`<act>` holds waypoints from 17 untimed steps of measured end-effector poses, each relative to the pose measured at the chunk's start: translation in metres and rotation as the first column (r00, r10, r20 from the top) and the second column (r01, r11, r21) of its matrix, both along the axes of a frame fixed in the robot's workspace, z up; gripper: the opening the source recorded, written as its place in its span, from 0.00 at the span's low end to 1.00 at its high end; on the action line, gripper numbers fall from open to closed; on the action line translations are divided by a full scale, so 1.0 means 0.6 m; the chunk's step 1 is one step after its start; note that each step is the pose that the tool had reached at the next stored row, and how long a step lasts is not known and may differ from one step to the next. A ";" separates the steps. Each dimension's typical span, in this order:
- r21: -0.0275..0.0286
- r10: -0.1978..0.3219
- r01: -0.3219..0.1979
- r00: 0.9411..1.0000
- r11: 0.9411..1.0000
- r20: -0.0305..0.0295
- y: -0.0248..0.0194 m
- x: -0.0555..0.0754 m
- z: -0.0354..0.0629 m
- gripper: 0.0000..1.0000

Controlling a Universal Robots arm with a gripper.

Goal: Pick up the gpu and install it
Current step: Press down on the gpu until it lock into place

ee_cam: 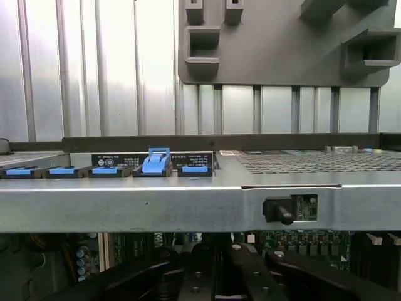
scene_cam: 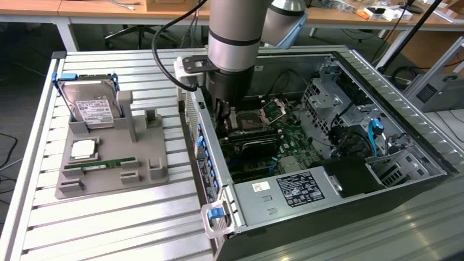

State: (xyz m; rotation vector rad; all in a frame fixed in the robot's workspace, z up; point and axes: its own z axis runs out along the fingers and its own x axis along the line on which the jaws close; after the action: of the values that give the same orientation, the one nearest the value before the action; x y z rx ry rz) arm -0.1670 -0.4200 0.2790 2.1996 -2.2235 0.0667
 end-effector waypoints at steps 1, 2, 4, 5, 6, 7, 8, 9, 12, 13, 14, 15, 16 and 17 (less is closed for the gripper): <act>0.000 0.000 0.000 1.000 1.000 0.000 -0.0006 0.000 -0.003 0.11; 0.000 0.000 0.000 1.000 1.000 0.000 -0.0013 0.000 -0.006 0.11; 0.000 0.000 0.000 1.000 1.000 0.000 -0.0043 0.000 -0.011 0.11; 0.000 0.000 0.000 1.000 1.000 0.000 -0.0057 0.000 -0.012 0.11; 0.000 0.000 0.000 1.000 1.000 0.000 -0.0073 0.000 -0.014 0.11; 0.000 0.000 0.000 1.000 1.000 0.000 -0.0086 0.000 -0.015 0.11; 0.000 0.000 0.000 1.000 1.000 0.000 -0.0101 0.000 -0.016 0.11; 0.000 0.000 0.000 1.000 1.000 0.000 -0.0116 0.000 -0.017 0.11; 0.000 0.000 0.000 1.000 1.000 0.000 -0.0154 0.000 -0.018 0.11; 0.000 0.000 0.000 1.000 1.000 0.000 -0.0160 0.000 -0.017 0.11; 0.000 0.000 0.000 1.000 1.000 0.000 -0.0162 0.000 -0.017 0.11; 0.000 0.000 0.000 1.000 1.000 0.000 -0.0164 0.000 -0.017 0.11; 0.000 0.000 0.000 1.000 1.000 0.000 -0.0170 0.000 -0.018 0.11; 0.000 0.000 0.000 1.000 1.000 0.000 -0.0181 0.000 -0.018 0.11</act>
State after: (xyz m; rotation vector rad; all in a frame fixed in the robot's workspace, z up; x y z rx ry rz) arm -0.1670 -0.4309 0.2684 2.1998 -2.2232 0.0665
